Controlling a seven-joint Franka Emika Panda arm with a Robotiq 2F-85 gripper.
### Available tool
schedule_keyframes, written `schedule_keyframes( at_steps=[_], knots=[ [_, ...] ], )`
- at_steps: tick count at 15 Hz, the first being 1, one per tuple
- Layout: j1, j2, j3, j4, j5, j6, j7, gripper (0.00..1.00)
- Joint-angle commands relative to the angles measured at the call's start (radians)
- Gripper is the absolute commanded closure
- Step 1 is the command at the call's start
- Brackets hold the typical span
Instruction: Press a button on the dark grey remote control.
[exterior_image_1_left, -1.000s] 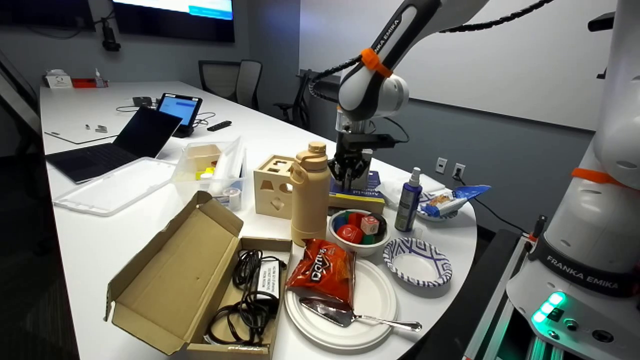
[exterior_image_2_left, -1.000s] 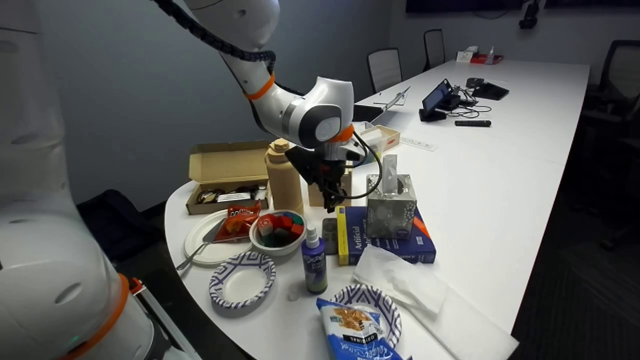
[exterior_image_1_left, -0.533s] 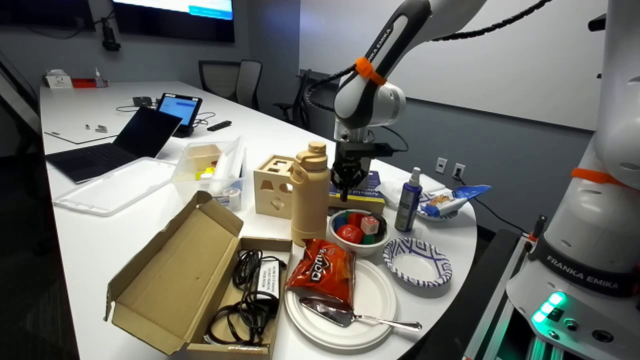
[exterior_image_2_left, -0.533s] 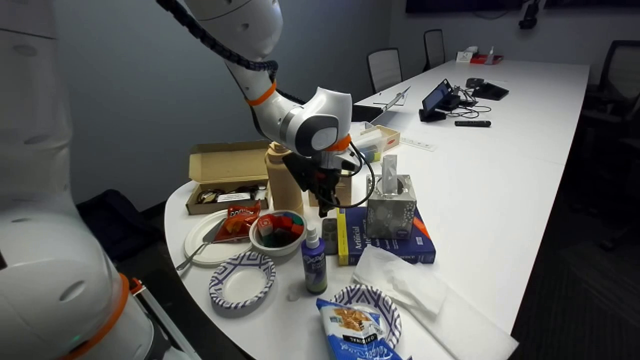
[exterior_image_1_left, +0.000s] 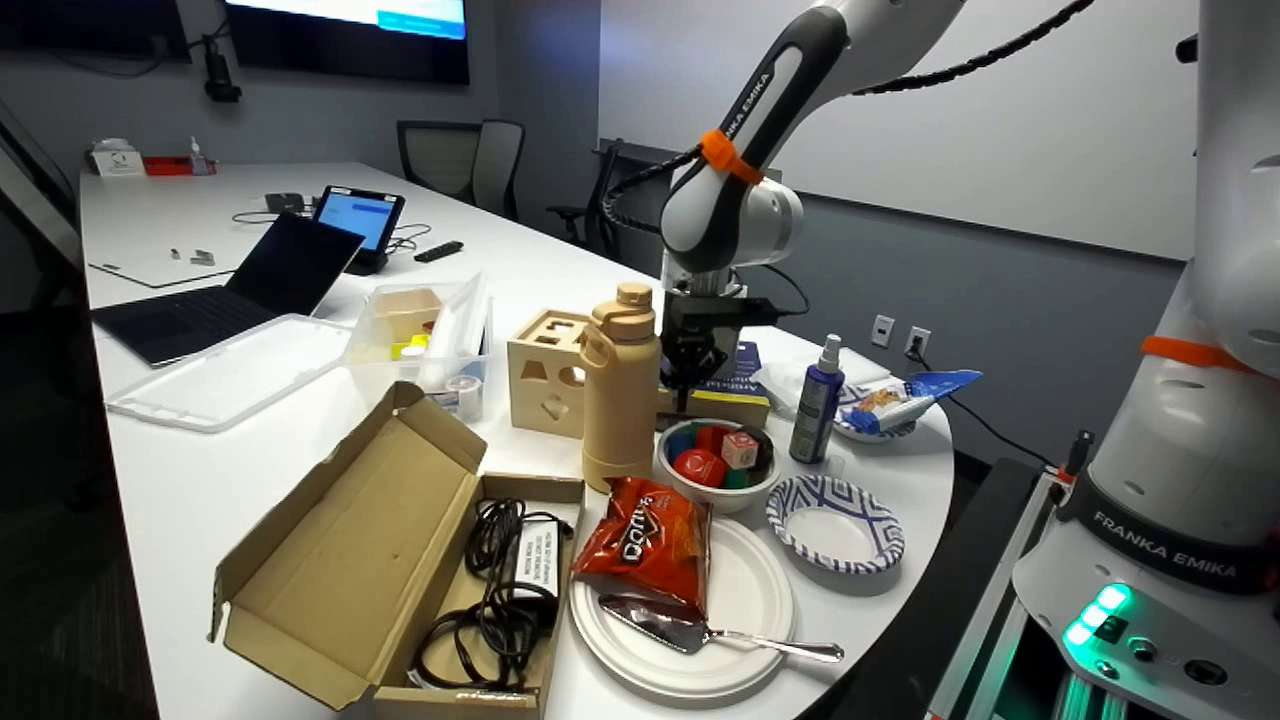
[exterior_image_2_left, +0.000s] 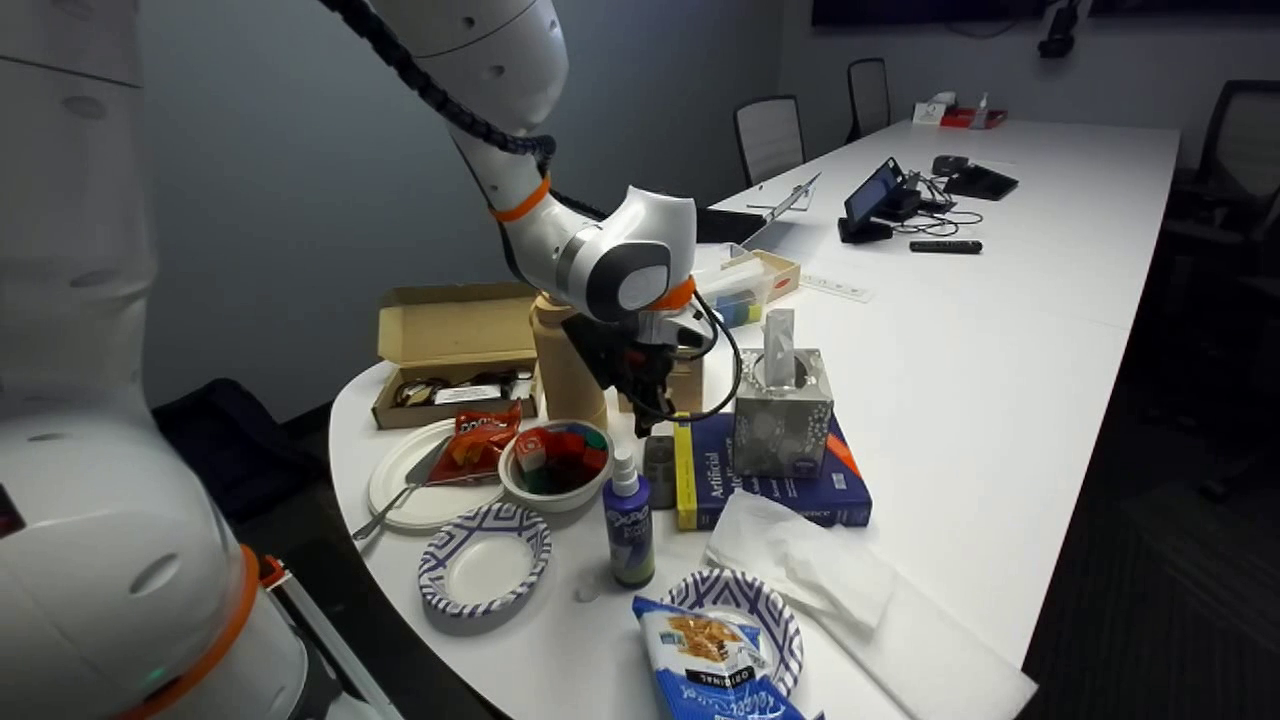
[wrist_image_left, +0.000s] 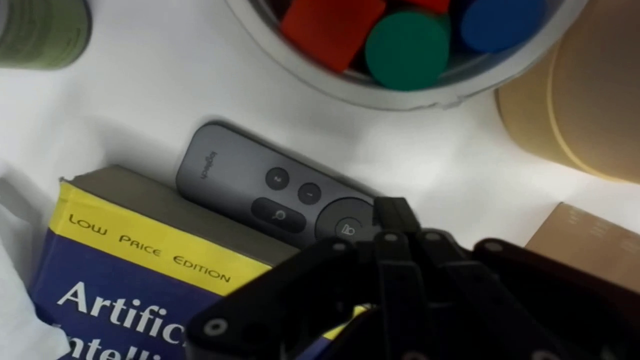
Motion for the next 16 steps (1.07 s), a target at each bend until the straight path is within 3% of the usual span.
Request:
schedule_keyframes(
  at_steps=[1, 8, 16],
  knots=[
    [0.033, 0.026, -0.030, 0.018, -0.007, 0.037, 0.028, 1.00],
    [0.048, 0.048, -0.062, 0.020, -0.015, 0.042, 0.038, 1.00],
    [0.035, 0.105, -0.052, 0.051, 0.010, 0.048, 0.009, 1.00]
  ],
)
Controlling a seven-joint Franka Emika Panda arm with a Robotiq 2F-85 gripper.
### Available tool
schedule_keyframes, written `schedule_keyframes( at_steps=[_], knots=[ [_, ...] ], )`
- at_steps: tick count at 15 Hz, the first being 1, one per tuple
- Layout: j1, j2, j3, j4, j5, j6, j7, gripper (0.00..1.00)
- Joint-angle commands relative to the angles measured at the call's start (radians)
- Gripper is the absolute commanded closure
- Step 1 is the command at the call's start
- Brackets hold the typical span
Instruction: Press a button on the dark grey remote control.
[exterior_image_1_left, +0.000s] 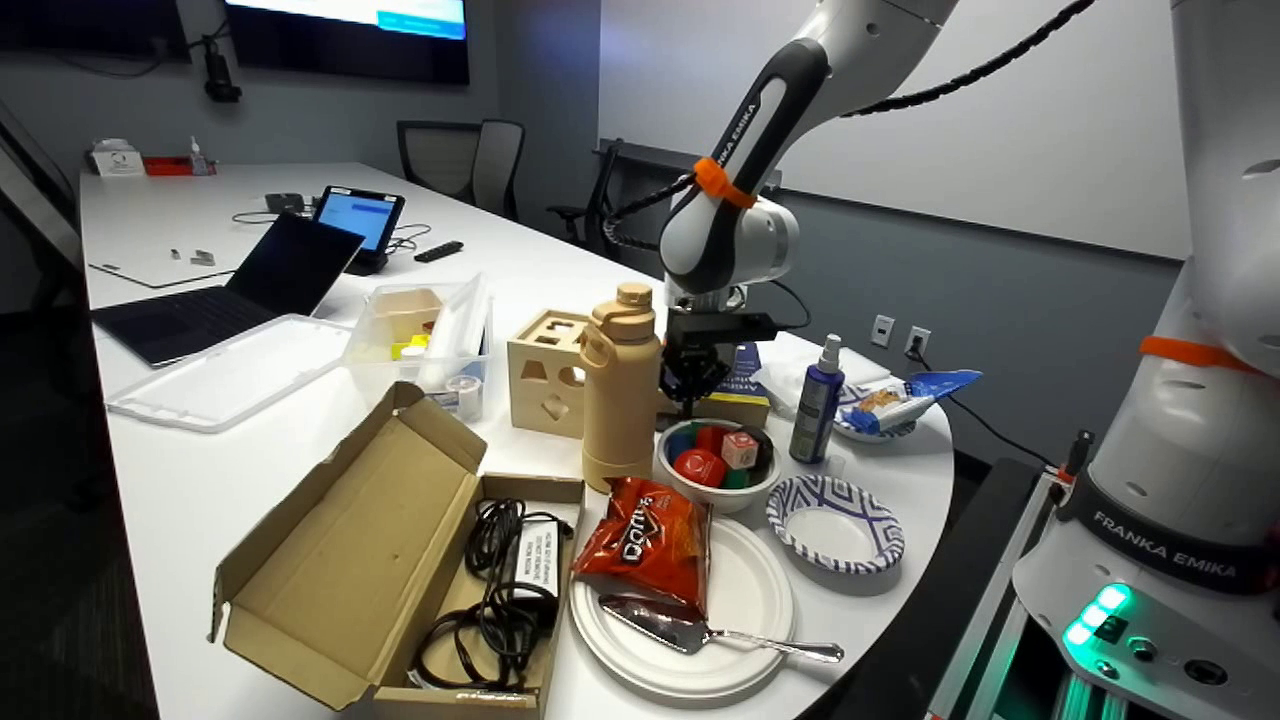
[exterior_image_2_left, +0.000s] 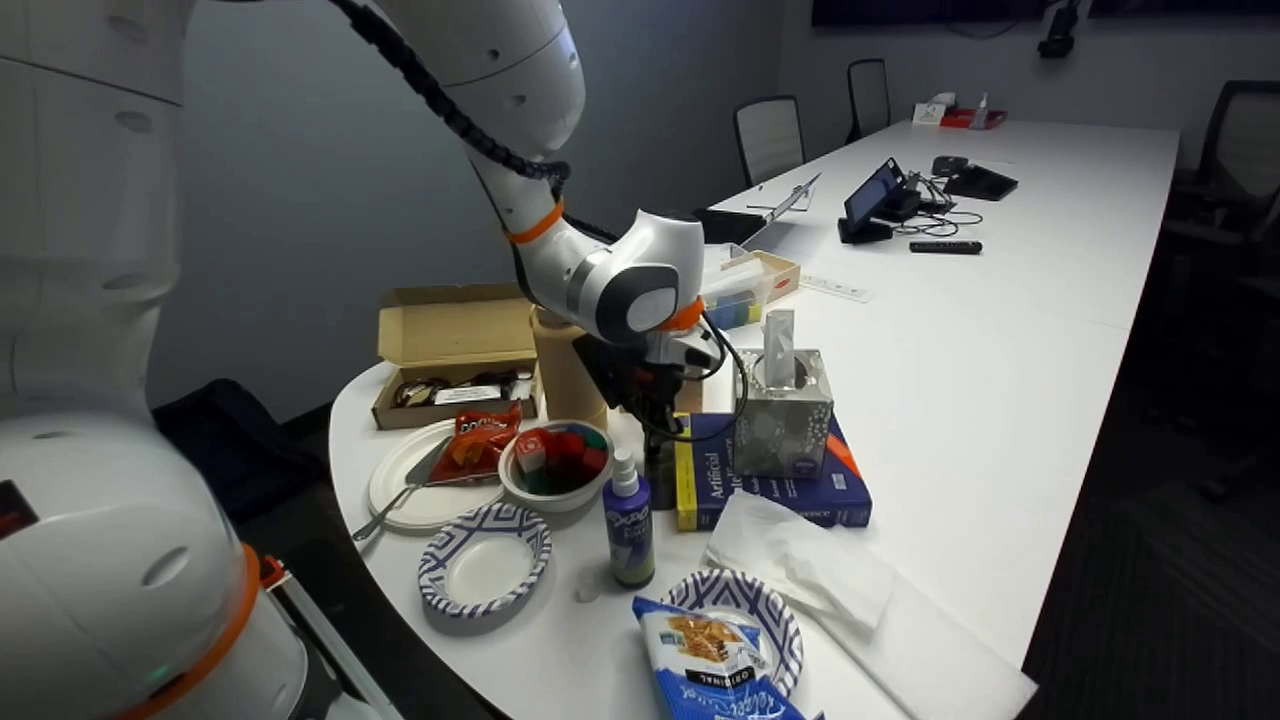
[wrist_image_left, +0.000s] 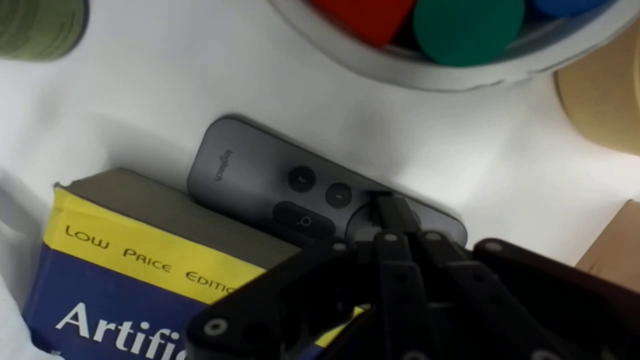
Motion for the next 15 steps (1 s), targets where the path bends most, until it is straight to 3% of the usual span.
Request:
schedule_keyframes(
  at_steps=[1, 15],
  knots=[
    [0.009, 0.039, -0.006, 0.028, 0.009, 0.017, 0.001, 1.00],
    [-0.007, 0.099, 0.005, 0.017, 0.006, 0.079, -0.069, 1.00]
  ],
)
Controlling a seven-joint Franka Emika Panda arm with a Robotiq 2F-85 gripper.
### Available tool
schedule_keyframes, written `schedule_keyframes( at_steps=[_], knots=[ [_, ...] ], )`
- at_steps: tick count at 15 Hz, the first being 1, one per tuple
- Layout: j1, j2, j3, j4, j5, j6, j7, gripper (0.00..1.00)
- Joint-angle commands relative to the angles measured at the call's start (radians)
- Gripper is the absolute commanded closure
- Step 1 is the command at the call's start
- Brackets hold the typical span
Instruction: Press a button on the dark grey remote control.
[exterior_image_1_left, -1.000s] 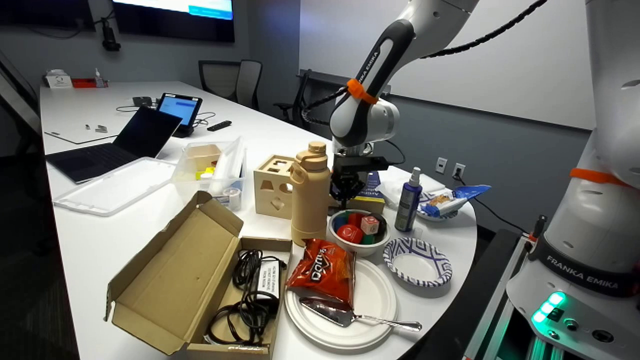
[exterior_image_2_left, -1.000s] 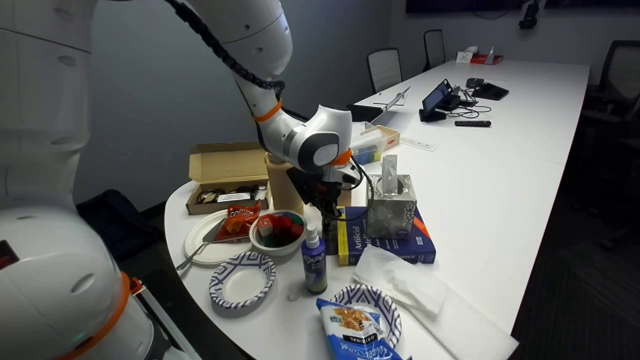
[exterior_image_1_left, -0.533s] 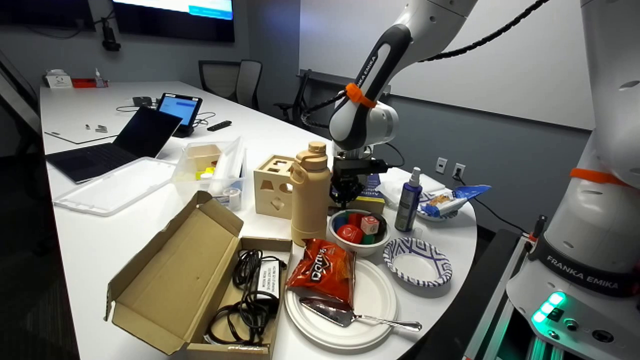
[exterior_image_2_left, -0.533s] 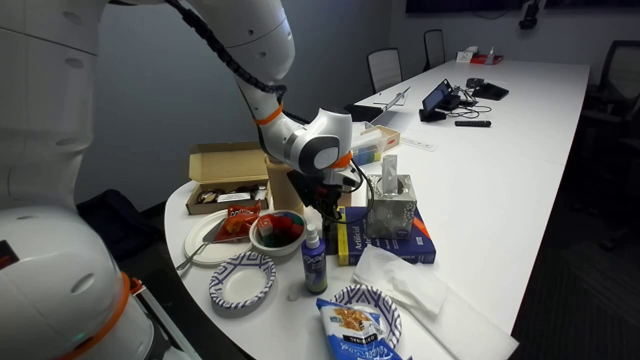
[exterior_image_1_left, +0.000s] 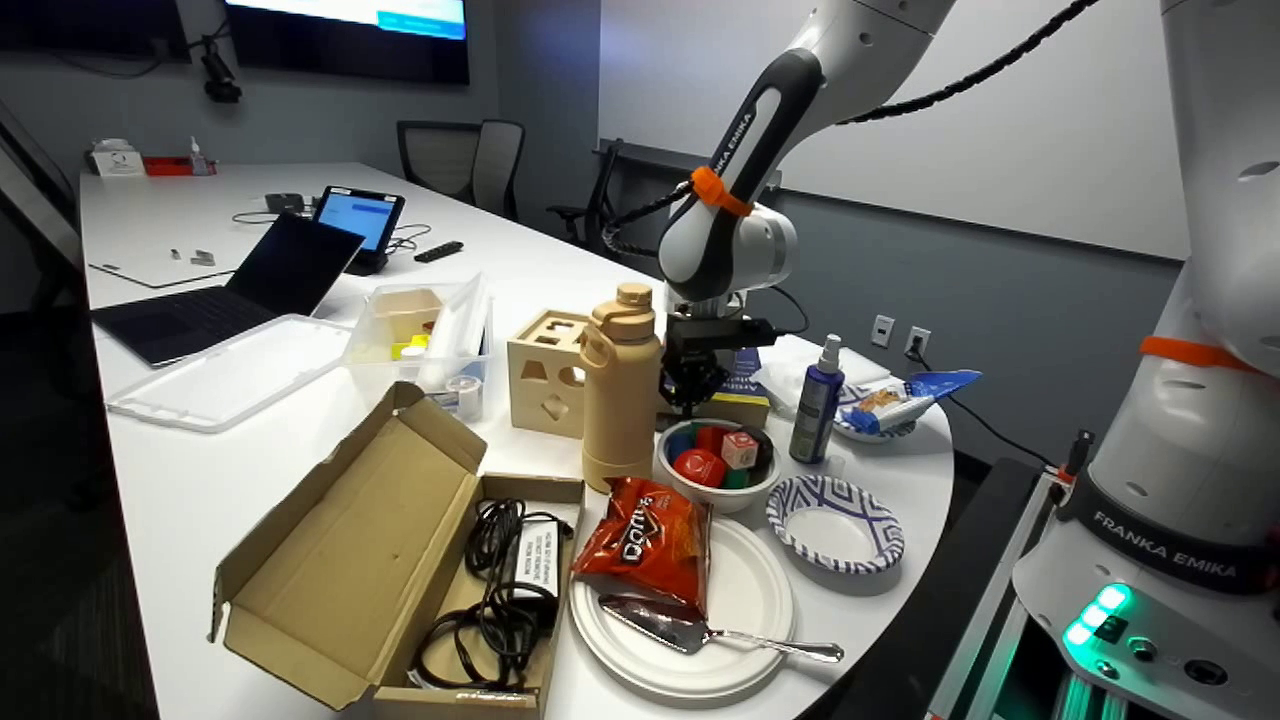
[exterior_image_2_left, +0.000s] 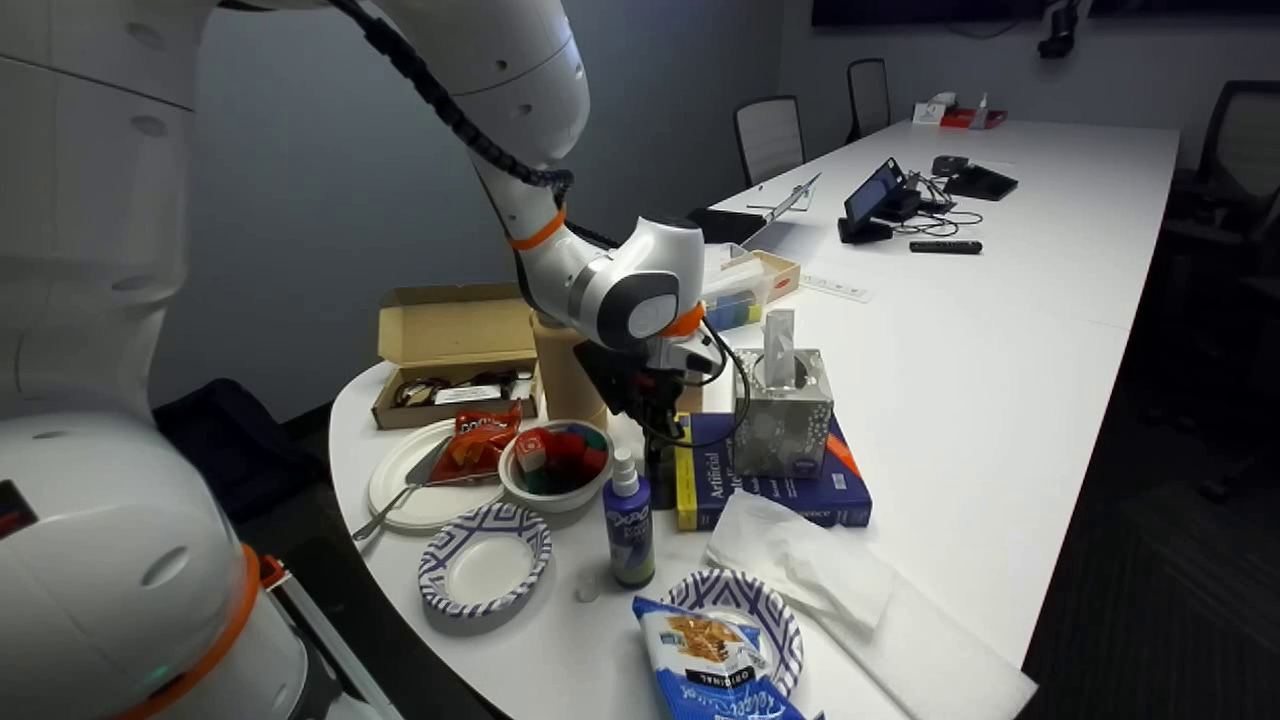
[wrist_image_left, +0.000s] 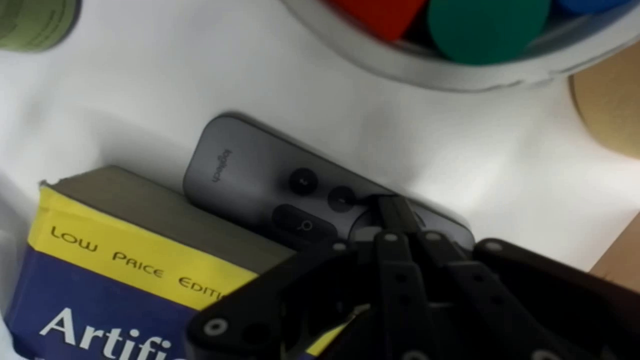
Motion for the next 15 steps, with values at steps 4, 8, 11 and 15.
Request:
schedule_keyframes(
  at_steps=[4, 8, 11, 15],
  knots=[
    [0.012, 0.016, -0.015, -0.009, -0.023, 0.063, -0.043, 1.00],
    [0.038, -0.059, -0.041, -0.038, -0.071, 0.053, -0.022, 1.00],
    [0.056, -0.112, -0.066, -0.049, -0.113, 0.012, -0.003, 1.00],
    [0.042, -0.194, -0.047, -0.060, -0.127, -0.067, -0.026, 1.00]
  ],
)
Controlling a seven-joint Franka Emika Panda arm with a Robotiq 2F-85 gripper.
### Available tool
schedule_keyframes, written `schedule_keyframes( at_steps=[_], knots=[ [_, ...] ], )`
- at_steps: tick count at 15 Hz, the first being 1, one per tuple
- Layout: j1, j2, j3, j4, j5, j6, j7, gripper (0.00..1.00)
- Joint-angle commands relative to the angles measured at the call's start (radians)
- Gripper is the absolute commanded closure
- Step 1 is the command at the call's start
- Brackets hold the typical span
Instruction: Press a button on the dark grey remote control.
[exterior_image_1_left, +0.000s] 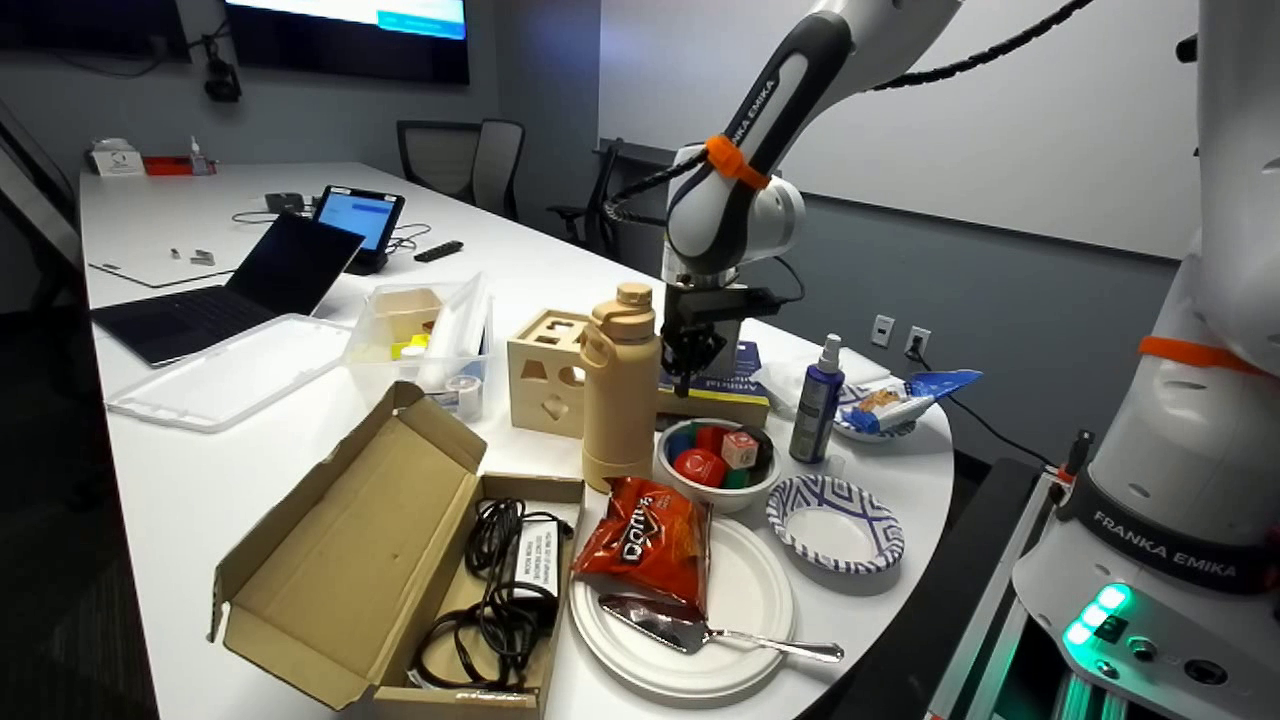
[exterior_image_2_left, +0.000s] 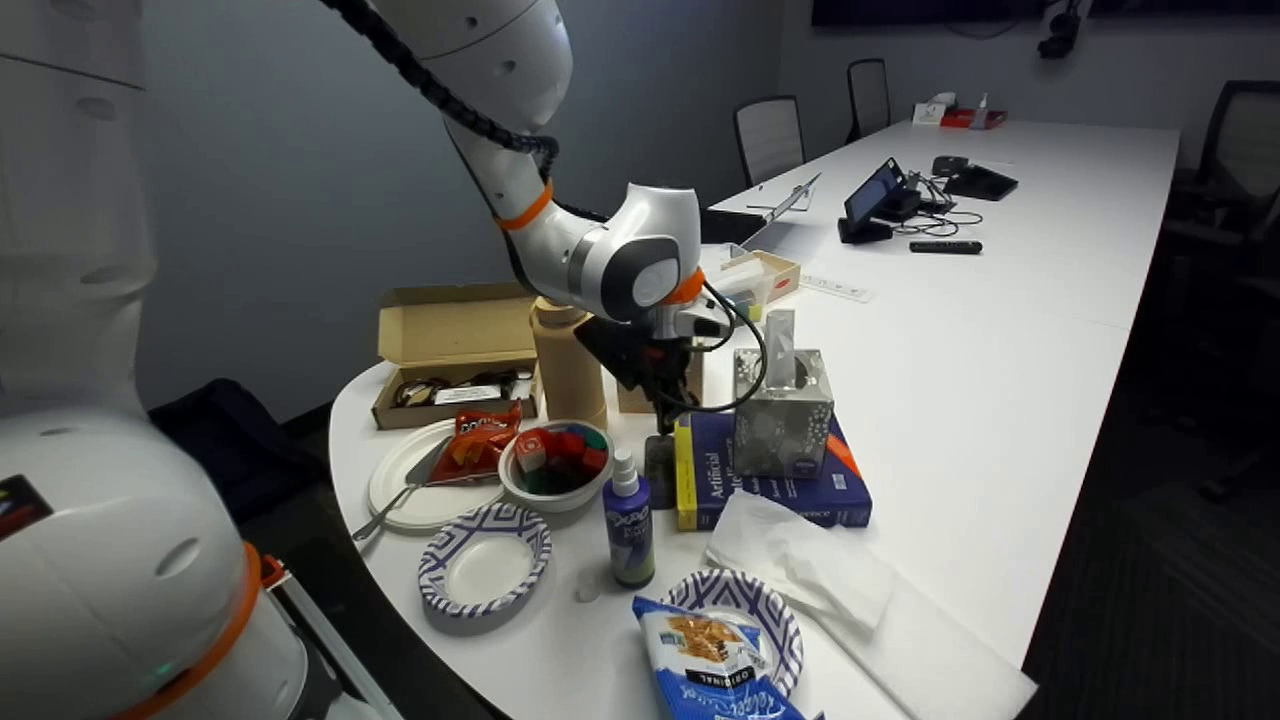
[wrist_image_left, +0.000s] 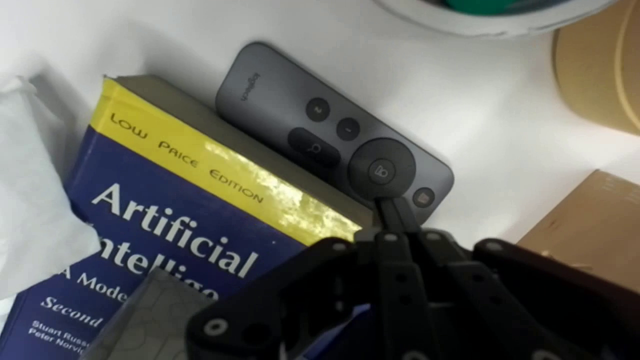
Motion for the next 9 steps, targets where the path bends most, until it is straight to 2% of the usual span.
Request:
schedule_keyframes(
  at_steps=[1, 2, 4, 9],
  knots=[
    [0.010, -0.122, -0.006, -0.043, -0.041, -0.090, 0.010, 1.00],
    [0.005, -0.145, 0.001, -0.041, -0.046, -0.125, 0.003, 0.74],
    [0.007, -0.192, -0.001, -0.036, -0.090, -0.186, 0.022, 0.66],
    [-0.014, -0.312, 0.020, -0.024, -0.146, -0.285, 0.011, 0.28]
  ],
)
